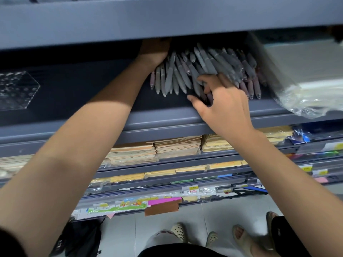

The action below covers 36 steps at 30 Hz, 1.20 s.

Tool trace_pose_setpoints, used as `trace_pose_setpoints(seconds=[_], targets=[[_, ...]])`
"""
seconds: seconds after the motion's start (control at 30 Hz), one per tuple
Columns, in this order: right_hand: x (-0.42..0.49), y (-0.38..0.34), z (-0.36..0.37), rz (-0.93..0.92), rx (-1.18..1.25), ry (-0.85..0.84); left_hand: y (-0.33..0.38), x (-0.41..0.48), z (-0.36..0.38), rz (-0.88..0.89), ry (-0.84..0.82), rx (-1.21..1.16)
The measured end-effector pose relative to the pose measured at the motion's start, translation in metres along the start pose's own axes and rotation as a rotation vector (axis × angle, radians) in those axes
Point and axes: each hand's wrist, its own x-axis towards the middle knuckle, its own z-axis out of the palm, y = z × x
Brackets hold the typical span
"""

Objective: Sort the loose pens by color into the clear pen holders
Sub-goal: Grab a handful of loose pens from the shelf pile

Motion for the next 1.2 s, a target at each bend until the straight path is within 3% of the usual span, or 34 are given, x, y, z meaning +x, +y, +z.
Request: trace_pose_setpoints(seconds=[0.2,0.3,0.4,0.53,0.7,0.93,1.1,1.2], targets=[[0.002,0.002,-0.007,-0.006,-0.019,0.085,0.017,-0.027,-0.014,0.009,-0.039,0.047],[0.010,0.004,-0.011,0.017,-0.087,0.120,0.021,-0.053,-0.013,-0.187,-0.168,0.174],[0.020,0.007,-0.009,0.056,-0.075,0.036,0.026,-0.058,-0.004,-0.290,-0.209,-0.047],[0.020,0.010,-0.006,0.024,-0.057,0.032,0.038,-0.055,0.002,-0.349,-0.187,-0.061],[0.013,0.015,0.000,0.038,0.113,0.085,0.038,-0.058,0.001,-0.349,-0.207,-0.036],[0.015,0.019,0.001,0.108,0.243,0.102,0.055,-0.062,0.000,-0.405,-0.369,0.137],[0.015,0.018,-0.002,0.117,0.274,0.065,0.058,-0.064,-0.001,-0.441,-0.357,0.210],[0.013,0.018,-0.004,0.159,0.221,0.140,0.062,-0.066,-0.001,-0.448,-0.345,0.231]])
